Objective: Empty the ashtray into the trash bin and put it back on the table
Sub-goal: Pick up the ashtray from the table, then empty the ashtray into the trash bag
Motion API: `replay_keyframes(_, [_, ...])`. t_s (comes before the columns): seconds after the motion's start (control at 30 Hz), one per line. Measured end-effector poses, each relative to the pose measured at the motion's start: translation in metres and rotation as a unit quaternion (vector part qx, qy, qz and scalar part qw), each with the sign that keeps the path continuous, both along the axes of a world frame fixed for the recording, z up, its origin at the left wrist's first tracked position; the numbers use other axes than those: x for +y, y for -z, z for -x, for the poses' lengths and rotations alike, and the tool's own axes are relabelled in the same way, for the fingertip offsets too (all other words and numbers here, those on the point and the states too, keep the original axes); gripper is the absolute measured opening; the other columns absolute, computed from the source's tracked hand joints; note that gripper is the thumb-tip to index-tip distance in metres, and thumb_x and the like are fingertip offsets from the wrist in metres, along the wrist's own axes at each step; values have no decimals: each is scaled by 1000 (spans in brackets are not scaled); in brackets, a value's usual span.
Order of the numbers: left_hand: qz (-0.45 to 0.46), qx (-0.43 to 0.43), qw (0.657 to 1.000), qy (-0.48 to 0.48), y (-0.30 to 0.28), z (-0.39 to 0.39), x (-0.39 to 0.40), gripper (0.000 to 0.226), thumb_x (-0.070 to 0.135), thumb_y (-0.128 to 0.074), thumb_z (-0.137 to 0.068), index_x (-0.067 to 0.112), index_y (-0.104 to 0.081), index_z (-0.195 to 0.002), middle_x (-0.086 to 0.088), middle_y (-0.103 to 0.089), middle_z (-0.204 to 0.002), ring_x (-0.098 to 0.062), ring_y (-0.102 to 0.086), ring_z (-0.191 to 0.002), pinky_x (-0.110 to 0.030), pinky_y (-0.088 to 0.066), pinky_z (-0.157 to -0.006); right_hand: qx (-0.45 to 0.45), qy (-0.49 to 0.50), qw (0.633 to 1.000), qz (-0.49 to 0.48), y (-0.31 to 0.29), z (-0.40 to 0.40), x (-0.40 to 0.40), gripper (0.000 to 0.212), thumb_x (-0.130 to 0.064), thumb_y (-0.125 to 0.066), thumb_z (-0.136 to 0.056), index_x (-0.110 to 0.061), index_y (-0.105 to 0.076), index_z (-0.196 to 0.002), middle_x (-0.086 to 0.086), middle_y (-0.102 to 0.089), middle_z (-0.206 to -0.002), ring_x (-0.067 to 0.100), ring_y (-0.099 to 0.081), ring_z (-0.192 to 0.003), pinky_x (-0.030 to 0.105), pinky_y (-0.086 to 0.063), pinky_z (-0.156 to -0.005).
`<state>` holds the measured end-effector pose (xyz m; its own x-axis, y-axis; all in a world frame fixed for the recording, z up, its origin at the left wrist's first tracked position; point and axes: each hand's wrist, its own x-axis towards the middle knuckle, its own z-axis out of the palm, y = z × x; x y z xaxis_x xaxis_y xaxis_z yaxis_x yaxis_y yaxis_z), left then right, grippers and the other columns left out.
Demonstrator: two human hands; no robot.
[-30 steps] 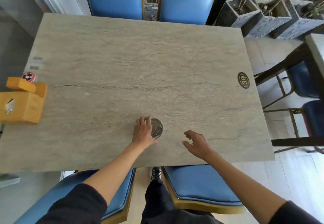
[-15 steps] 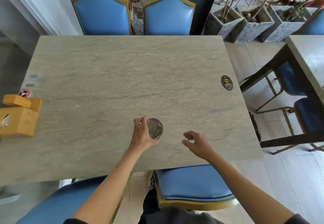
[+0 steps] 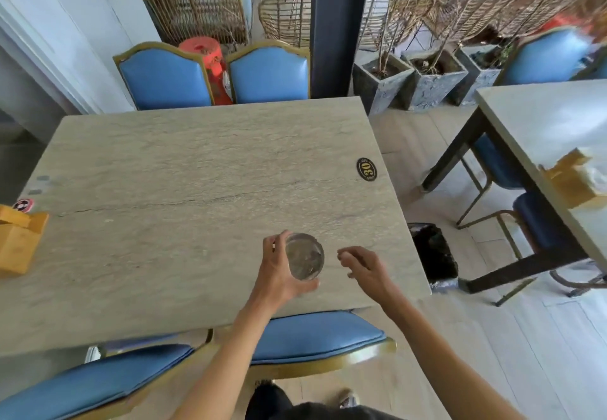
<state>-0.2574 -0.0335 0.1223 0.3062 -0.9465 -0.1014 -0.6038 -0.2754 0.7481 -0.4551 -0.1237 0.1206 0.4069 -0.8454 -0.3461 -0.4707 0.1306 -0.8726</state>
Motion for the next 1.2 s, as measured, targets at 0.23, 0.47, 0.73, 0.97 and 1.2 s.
replay_keyframes(0.23, [18, -4, 998, 57, -11, 102, -15, 111, 52, -88, -55, 20, -31, -146, 2, -36, -133, -4, -37, -118, -3, -30, -94, -62, 105, 991, -47, -14, 110, 5, 23, -17, -47, -106, -13, -69, -110, 13, -73, -109, 25, -68, -105, 28, -53, -78])
replay_keyframes(0.47, [19, -12, 990, 139, -24, 179, -55, 105, 47, -88, -58, 24, -32, -144, 2, -38, -132, -3, -36, -113, -14, -31, -95, -92, 224, 968, -62, -20, 210, -4, 24, -24, -51, -105, -15, -73, -107, 12, -74, -106, 24, -69, -100, 34, -58, -83])
replay_keyframes(0.73, [22, 11, 979, 202, -21, 255, -133, 114, 53, -88, -53, 23, -31, -147, 3, -42, -135, -6, -43, -121, -11, -30, -94, -161, 292, 933, -134, -20, 271, -48, 40, -38, -49, -104, -6, -71, -114, 18, -76, -111, 34, -72, -104, 36, -59, -80])
replay_keyframes(0.97, [30, 107, 971, 213, -8, 319, -220, 130, 57, -92, -50, 23, -17, -150, 8, -43, -142, -2, -43, -127, 4, -28, -97, -261, 293, 892, -225, -15, 304, -126, 56, -46, -41, -104, -1, -71, -113, 19, -71, -99, 28, -69, -88, 40, -58, -82])
replay_keyframes(1.2, [57, 101, 974, 193, -8, 347, -280, 113, 55, -89, -52, 24, -32, -145, 4, -50, -138, -8, -48, -126, -26, -44, -107, -302, 256, 876, -276, -18, 314, -196, 57, -48, -31, -107, -9, -66, -127, 15, -73, -106, 26, -71, -85, 39, -61, -67])
